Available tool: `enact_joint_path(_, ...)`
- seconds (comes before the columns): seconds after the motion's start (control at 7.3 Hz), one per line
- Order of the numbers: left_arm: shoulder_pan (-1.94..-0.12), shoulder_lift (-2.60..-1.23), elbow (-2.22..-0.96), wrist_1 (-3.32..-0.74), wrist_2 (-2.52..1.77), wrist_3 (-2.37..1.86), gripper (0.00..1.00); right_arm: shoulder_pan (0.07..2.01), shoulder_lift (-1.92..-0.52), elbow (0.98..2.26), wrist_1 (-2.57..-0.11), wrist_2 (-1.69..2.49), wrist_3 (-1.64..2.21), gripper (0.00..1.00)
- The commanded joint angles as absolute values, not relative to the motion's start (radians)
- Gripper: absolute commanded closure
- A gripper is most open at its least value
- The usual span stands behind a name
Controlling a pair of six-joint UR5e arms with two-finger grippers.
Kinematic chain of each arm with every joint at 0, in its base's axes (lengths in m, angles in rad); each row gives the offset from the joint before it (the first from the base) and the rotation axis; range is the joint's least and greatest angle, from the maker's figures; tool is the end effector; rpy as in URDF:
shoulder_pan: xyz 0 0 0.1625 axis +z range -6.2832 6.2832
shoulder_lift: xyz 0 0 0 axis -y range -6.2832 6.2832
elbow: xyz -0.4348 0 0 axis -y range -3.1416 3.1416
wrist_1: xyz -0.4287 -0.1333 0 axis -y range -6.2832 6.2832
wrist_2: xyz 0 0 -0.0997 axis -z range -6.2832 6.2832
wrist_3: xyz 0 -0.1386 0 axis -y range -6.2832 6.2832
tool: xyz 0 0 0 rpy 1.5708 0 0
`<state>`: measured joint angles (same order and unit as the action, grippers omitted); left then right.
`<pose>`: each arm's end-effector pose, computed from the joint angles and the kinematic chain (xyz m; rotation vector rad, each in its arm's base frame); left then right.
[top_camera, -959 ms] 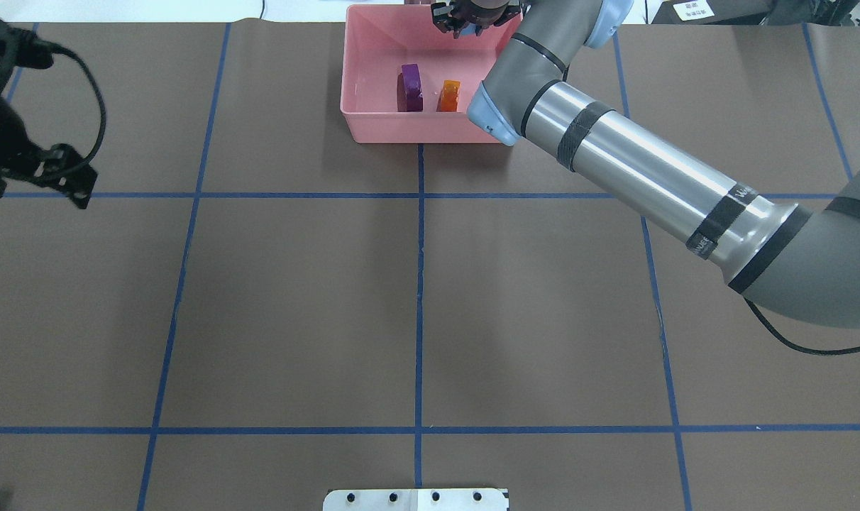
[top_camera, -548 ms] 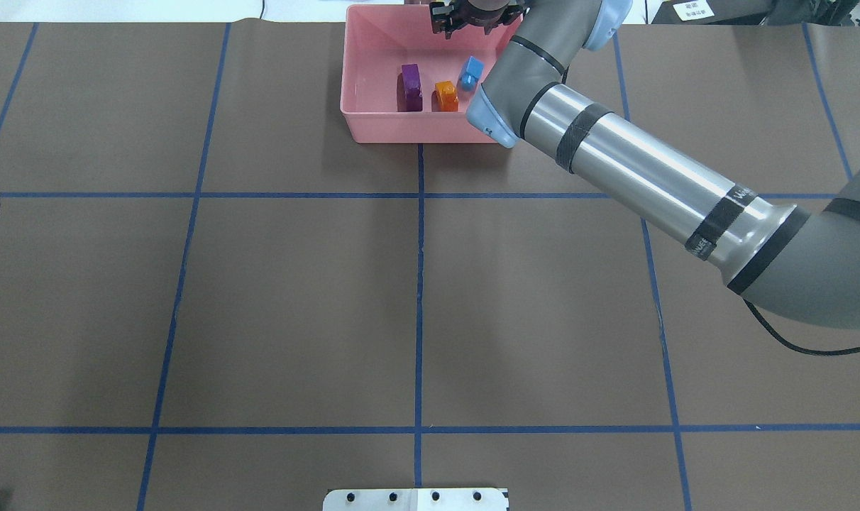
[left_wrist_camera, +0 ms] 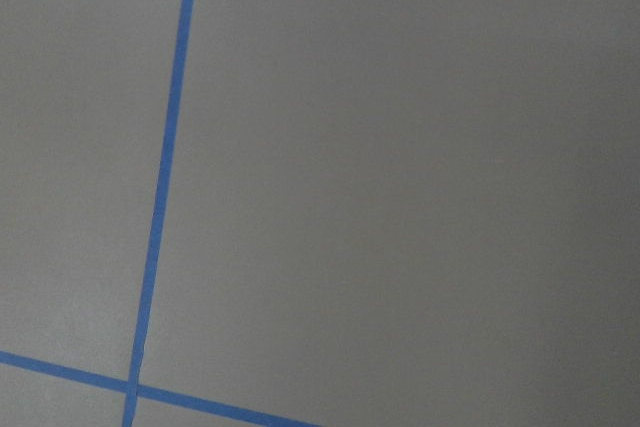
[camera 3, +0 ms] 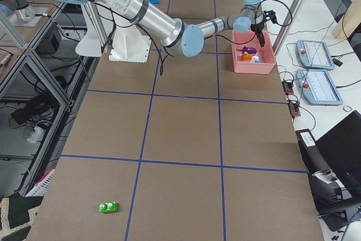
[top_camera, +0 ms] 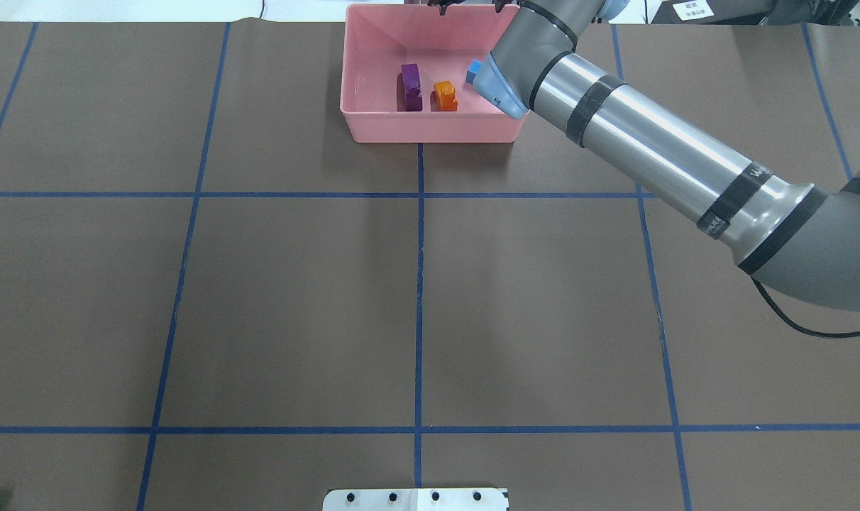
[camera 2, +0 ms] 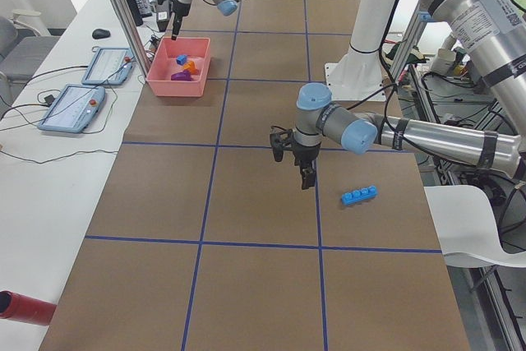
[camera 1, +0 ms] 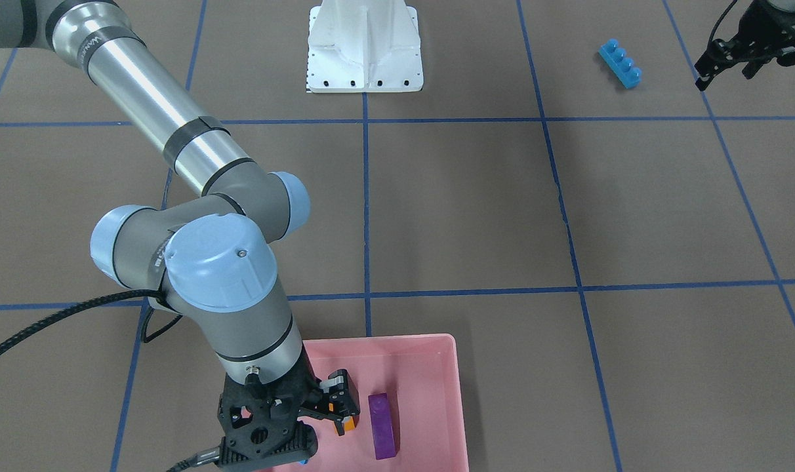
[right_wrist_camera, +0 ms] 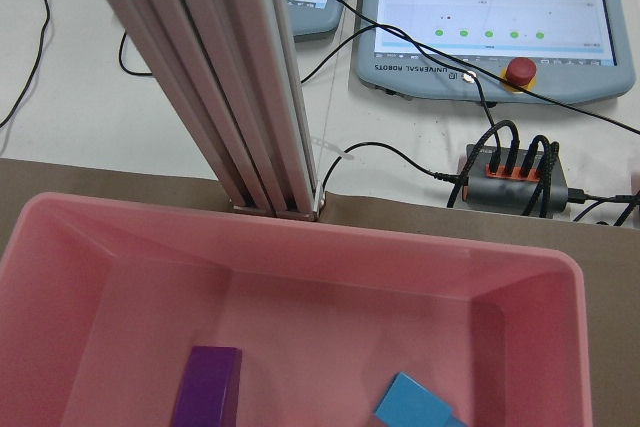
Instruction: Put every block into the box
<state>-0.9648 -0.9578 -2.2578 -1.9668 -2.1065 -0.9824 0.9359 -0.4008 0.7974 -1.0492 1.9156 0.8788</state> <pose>0.1310 -0.2988 0.5475 -0.0536 0.6968 -0.2351 -0.4997 -0.8242 0.1665 0.4405 -0.8560 0.0665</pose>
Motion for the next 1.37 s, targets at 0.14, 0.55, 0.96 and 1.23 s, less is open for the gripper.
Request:
enact_joint_path(0.14, -0.583, -0.91, -2.235, -2.191, -1.921, -1.424, 0.0, 1.017, -0.47, 1.087, -1.372, 2.072, 0.844, 0.01)
enact_joint_path(0.55, -0.253, -0.861, -2.145, -2.391, -1.716, -1.679, 0.0, 1.066, -0.615, 1.25, -1.425, 2.143, 0.816, 0.01)
enact_joint_path(0.96, -0.018, -0.795, -2.146, -2.445, -1.6, -1.836, 0.0, 1.069, -0.644, 1.354, -1.534, 2.144, 0.802, 0.01)
enact_joint_path(1.23, 0.099, -0.782, -2.143, -2.447, -1.543, -1.92, 0.0, 1.066, -0.657, 1.384, -1.574, 2.14, 0.804, 0.01)
